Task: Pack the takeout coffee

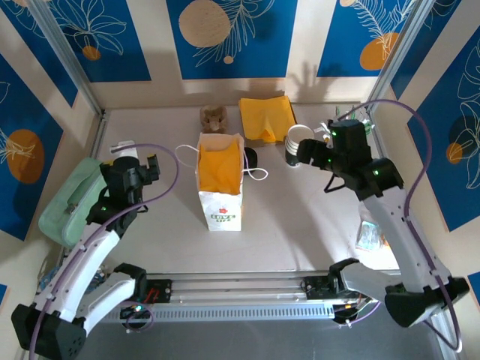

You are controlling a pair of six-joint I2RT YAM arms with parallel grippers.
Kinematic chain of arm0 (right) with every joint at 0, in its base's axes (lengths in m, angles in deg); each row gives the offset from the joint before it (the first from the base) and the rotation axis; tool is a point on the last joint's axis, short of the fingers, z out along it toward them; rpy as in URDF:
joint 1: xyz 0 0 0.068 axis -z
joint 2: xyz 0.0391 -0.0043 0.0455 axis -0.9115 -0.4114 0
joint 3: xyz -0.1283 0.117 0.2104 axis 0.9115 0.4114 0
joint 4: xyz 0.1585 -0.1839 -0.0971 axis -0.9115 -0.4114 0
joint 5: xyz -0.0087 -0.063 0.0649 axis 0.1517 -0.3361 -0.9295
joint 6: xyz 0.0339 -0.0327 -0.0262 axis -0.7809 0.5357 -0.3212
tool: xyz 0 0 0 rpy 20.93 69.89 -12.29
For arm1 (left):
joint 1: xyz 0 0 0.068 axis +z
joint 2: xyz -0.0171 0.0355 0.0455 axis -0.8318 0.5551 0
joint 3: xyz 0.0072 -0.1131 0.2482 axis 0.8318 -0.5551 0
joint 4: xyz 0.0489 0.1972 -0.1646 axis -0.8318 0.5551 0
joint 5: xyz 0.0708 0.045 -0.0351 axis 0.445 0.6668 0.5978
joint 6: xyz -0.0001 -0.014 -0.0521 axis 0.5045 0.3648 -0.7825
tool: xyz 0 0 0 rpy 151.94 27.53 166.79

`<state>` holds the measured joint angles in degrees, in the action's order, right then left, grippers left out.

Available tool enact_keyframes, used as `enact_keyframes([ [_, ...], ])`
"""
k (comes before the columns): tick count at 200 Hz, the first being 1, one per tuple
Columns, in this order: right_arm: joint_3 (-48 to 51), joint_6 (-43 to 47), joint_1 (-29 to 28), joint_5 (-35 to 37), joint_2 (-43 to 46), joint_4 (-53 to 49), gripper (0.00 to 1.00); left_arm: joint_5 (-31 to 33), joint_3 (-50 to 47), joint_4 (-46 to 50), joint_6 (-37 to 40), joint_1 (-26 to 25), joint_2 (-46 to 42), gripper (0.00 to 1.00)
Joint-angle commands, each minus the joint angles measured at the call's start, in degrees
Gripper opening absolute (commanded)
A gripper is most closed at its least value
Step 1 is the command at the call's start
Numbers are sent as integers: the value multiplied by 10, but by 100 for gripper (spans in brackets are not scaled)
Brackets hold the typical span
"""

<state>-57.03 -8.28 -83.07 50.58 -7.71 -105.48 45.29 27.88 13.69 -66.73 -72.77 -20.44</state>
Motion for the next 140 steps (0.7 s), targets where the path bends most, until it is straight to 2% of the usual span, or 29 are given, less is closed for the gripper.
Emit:
enact_keyframes([
  [1, 64, 27, 31, -7, 32, 107, 93, -36, -34, -106, 45, 14, 10, 99],
  [55, 224, 61, 61, 87, 67, 273, 99, -99, -87, -235, 56, 54, 97, 99],
  [86, 304, 75, 94, 69, 53, 372, 99, -119, -126, -328, 67, 80, 165, 99],
  [116, 372, 91, 112, 66, 30, 475, 99, -145, -185, -463, 81, 97, 227, 99],
  [140, 432, 134, 122, 43, 7, 581, 99, -152, -211, -537, 87, 107, 276, 99],
])
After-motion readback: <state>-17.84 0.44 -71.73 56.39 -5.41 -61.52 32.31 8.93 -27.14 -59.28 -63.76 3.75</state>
